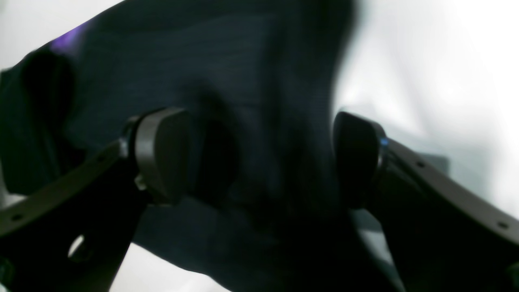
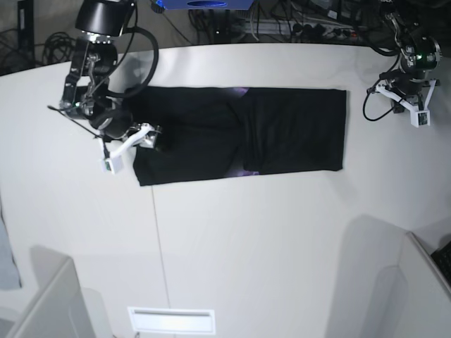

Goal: Fold the T-shirt properly
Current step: 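Release the strip and reposition both grippers on the shortened strip's ends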

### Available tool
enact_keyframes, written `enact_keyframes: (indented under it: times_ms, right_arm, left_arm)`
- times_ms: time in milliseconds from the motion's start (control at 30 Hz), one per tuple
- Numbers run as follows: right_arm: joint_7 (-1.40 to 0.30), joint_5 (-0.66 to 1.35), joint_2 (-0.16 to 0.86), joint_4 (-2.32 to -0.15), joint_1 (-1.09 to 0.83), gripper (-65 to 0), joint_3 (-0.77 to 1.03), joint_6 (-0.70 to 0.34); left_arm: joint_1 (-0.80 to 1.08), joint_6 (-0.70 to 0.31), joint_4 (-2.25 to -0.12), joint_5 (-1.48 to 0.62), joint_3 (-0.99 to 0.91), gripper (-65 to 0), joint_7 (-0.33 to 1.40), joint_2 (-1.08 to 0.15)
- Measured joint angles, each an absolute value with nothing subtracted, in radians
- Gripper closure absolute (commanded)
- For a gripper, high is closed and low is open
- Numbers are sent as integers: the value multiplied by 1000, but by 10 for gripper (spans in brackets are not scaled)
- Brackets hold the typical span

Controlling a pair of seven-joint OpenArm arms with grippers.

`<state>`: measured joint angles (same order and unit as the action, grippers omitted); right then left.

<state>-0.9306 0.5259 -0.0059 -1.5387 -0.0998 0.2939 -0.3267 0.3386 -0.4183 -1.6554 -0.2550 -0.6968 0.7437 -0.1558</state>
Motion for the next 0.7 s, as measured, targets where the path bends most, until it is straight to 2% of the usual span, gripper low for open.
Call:
enact_keyframes:
  times_ms: [167, 233, 333, 400, 467, 500, 700]
  right_arm:
    - [-926, 538, -5, -1538, -106, -491, 279, -326]
    - [-907, 531, -6, -1536, -109, -449, 279, -326]
    - [-889, 521, -5, -1526, -112, -303, 279, -326]
    - [-890, 525, -1, -1506, -109, -183, 279, -326]
    - [-892, 529, -2, -1483, -98, -29, 279, -324]
    - [-894, 534, -4, -1472, -94, 0, 278, -324]
    - [-894, 540, -6, -1475, -89, 0, 275, -323]
  left_arm:
    - [335, -434, -1650, -265, -628, 0, 736, -149]
    - [332, -432, -1649, -260, -607, 0, 737, -150]
    - [309, -420, -1638, -250, -580, 0, 735, -150]
    - [287, -422, -1631, -255, -558, 0, 737, -150]
    - [267, -422, -1619, -255, -528, 0, 736, -150]
    - [263, -421, -1612, -255, -514, 0, 735, -151]
    - [266, -418, -1602, -263, -439, 0, 709, -153]
